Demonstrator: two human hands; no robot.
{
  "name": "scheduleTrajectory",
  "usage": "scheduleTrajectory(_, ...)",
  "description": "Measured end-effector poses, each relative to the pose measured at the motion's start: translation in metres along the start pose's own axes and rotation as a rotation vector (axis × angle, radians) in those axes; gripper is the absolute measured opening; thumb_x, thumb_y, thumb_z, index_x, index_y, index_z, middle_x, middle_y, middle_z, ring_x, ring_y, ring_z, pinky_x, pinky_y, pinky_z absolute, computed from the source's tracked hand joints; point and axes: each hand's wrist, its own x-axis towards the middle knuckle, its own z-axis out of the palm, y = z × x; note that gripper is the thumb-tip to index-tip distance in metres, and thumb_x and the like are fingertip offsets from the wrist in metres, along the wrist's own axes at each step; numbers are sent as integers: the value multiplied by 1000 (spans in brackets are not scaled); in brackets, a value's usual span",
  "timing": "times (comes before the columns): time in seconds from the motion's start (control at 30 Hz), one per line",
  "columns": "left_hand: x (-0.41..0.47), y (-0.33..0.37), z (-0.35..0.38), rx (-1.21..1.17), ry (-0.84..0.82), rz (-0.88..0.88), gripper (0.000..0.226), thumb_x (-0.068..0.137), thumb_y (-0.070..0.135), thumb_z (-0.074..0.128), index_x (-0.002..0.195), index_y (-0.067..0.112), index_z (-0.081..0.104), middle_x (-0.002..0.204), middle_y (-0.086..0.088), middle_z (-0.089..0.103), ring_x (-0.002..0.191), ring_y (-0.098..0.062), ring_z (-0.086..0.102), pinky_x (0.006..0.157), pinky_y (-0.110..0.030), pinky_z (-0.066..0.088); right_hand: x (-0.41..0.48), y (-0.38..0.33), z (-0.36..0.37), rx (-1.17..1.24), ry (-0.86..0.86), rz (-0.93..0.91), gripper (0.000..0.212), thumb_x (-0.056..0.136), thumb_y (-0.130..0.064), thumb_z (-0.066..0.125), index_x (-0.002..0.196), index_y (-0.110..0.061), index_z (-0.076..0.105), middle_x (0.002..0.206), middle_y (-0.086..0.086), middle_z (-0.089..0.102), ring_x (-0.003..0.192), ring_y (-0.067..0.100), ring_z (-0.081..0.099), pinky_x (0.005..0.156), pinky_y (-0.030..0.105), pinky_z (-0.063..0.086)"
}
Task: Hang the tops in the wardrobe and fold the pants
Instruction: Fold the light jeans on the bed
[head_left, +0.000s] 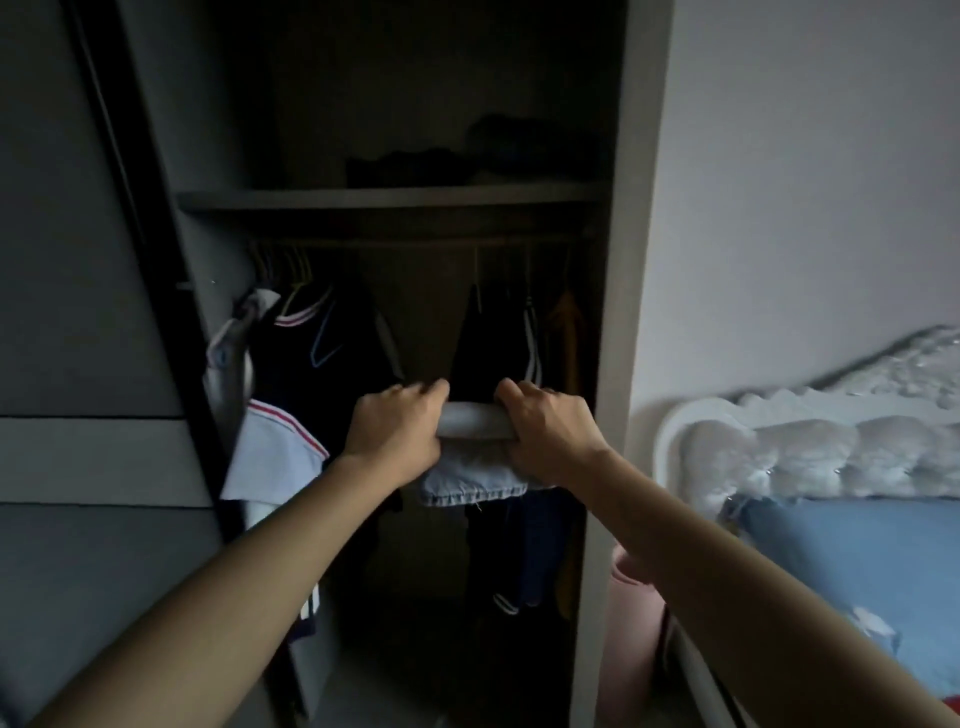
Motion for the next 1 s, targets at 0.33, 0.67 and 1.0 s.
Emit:
scheduleTrajectory(0.33,119,-130,-92,166,432,-77,47,64,16,71,107,16,52,91,-7,67,85,-34,65,56,-34,31,182,-36,-96,-119,451,-103,41,79,-34,63,113,-16,48,103,5,62,89,34,67,56,35,40)
scheduleTrajectory(0.67,281,-184,-114,256,697,-85,60,70,17,76,123,15,46,106,-12,65,94,-37,64,66,-44,46,339,19,-140,-288,760,-103,46,81,-28,64,121,-15,45,112,10,60,95,37,65,62,37,35)
scheduleTrajectory(1.0,435,-238,-63,308,663,-178,75,77,29,75,139,20,35,114,-16,62,98,-39,63,71,-45,44,496,82,-108,-400,797,-121,49,81,-21,67,123,-13,43,114,14,58,95,40,63,60,38,34)
